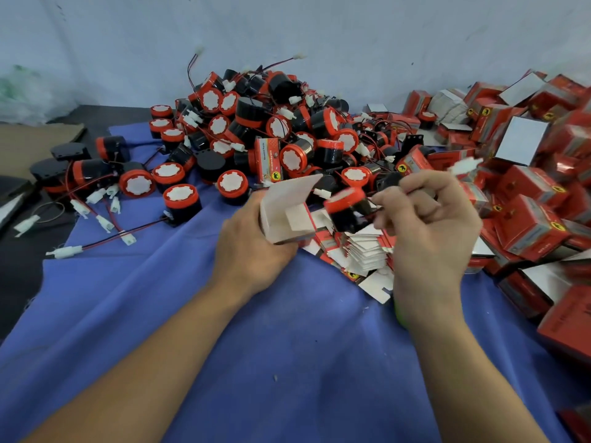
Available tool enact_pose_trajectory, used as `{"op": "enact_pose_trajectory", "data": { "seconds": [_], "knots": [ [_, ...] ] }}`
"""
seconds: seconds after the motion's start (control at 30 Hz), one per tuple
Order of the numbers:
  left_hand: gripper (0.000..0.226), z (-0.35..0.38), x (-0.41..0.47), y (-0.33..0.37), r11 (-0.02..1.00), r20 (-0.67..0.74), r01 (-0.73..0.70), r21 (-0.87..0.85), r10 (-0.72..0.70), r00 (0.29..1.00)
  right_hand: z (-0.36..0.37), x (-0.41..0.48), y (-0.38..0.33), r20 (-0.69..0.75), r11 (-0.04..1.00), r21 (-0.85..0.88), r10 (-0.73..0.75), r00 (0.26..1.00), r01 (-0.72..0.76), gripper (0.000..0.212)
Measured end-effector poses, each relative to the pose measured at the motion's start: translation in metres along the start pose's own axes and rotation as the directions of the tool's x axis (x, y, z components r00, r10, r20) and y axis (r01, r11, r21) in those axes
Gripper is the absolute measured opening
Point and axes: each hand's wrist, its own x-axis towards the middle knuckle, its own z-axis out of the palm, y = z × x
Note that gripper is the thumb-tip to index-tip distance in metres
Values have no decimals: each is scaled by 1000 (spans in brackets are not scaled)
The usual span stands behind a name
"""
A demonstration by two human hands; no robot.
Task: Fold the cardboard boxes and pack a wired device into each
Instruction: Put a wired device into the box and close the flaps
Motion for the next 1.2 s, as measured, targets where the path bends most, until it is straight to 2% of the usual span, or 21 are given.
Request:
{"op": "enact_pose_trajectory", "data": {
  "seconds": [0.07, 0.1, 0.13, 0.2, 0.27, 0.3, 0.4, 0.5, 0.6, 0.67, 0.73, 0.8, 0.87, 0.97, 1.03, 1.1, 1.13, 1.2],
  "knots": [
    [68, -1, 2, 0, 975, -170, -112, 193, 146, 975, -3, 3, 0, -23, 970, 180, 173, 985, -166, 26],
    [68, -1, 1, 0, 945, -215, -135, 299, 205, 955, -3, 2, 3, -29, 962, 161, 228, 973, -220, 27],
    [72, 0, 0, 0, 918, -228, -141, 372, 237, 944, -3, 1, 7, -29, 965, 88, 252, 967, -248, 29],
    [82, 1, -3, 2, 898, -216, -156, 412, 262, 941, 2, -5, 13, 35, 969, -114, 223, 974, -218, 29],
    [84, 1, -6, 7, 919, -224, -193, 343, 279, 934, 11, -14, 18, 142, 921, -379, 156, 977, -92, 13],
    [81, 1, -7, 10, 930, -233, -244, 276, 311, 922, 17, -20, 21, 174, 858, -511, 156, 972, -47, 5],
    [70, 2, -13, 17, 884, -218, -450, 124, 467, 857, 32, -29, 20, 103, 606, -795, 161, 982, -16, 43],
    [62, 3, -15, 19, 851, -196, -519, 83, 524, 829, 35, -29, 16, 92, 468, -883, 124, 988, 23, 69],
    [61, 5, -16, 20, 847, -160, -530, 43, 529, 833, 32, -27, 16, 153, 467, -880, 110, 982, 85, 50],
    [63, 8, -17, 21, 886, -153, -464, -24, 455, 877, 29, -24, 18, 169, 537, -841, 149, 974, 64, 38],
    [67, 8, -16, 21, 948, -132, -273, -161, 254, 958, 22, -16, 22, 126, 626, -780, 182, 975, -16, 30],
    [63, 7, -11, 19, 940, -49, -69, -335, 55, 997, 14, -9, 26, 65, 651, -749, 252, 966, -120, 28],
    [64, 7, -5, 14, 856, 53, 83, -510, -65, 996, 9, -4, 29, 43, 658, -733, 300, 953, -174, 26],
    [76, 8, 1, 11, 646, 225, 279, -710, -167, 960, 4, -4, 32, 65, 680, -709, 329, 942, -188, 20],
    [80, 7, 2, 8, 560, 298, 332, -759, -155, 942, 2, -5, 32, 96, 688, -710, 307, 947, -151, 22],
    [82, 5, 3, 5, 556, 315, 349, -754, -160, 936, 1, -6, 31, 130, 670, -736, 282, 950, -98, 25],
    [83, 5, 4, 4, 595, 303, 343, -727, -170, 938, 1, -6, 31, 153, 642, -764, 277, 949, -64, 26],
    [80, 7, 4, 2, 738, 232, 296, -607, -192, 954, -2, -5, 28, 207, 567, -824, 305, 930, -3, 29]
  ]
}}
